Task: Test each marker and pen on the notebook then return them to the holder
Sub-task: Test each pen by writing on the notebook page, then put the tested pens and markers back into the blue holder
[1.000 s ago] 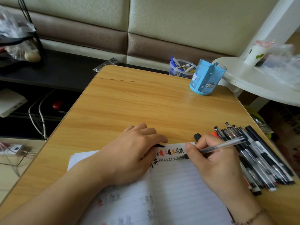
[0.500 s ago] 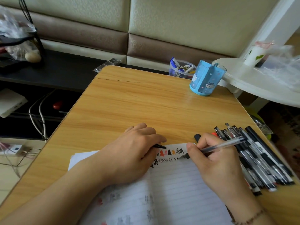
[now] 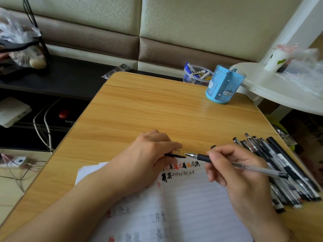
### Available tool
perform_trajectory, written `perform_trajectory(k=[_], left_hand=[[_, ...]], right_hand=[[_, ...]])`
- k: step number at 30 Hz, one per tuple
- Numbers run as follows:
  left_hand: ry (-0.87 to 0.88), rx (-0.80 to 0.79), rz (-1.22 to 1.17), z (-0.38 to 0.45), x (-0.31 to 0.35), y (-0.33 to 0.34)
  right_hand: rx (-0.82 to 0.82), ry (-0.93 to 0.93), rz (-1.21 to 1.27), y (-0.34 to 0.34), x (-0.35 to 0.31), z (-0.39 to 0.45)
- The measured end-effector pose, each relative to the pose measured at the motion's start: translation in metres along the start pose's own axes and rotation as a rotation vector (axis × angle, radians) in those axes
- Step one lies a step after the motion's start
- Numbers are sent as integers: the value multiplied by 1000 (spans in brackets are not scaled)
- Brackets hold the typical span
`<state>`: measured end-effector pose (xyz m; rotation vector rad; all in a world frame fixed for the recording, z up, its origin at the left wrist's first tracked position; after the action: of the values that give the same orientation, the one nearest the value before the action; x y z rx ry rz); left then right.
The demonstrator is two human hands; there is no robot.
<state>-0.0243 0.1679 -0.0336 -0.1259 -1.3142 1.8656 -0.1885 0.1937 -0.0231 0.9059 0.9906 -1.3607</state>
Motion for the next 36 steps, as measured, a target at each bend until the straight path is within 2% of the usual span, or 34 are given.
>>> perform_trajectory(k=[8, 12, 17, 21, 23, 25, 27, 30, 34, 36], left_hand=[[121, -73, 64, -1, 14, -1], [169, -80, 39, -2, 22, -3], [157, -37, -12, -1, 26, -8], [169, 30, -116, -1, 32, -15], [134, -9, -101, 0, 33, -9], [30, -81, 15, -1, 25, -1], [-48, -149, 134, -5, 14, 3], [-149, -248, 228, -7, 2, 1], [-257, -344, 343, -11, -6, -7], [-305, -392, 405, -14, -9, -10]], right_hand=[[-110, 77, 19, 16, 4, -3], [-87, 96, 71, 16, 5, -5], [-91, 93, 63, 17, 2, -7], [-150, 113, 163, 25, 1, -5], [-152, 70, 181, 25, -3, -3], [-63, 40, 150, 10, -12, -2], [68, 6, -27, -18, -29, -1], [170, 46, -534, -67, -46, 2], [82, 293, -1118, -115, -24, 4], [34, 346, -1303, -123, -14, 2]])
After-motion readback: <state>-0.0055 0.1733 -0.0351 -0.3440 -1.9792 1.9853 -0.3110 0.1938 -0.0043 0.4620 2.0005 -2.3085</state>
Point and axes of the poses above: each hand's wrist, its own z-axis towards the middle knuckle, its own y-axis out of the palm, x = y × z, the point moved 8 cm from there along z, towards the middle knuckle, and after that the axes turned 7 degrees about z, right-handed, at the moved point
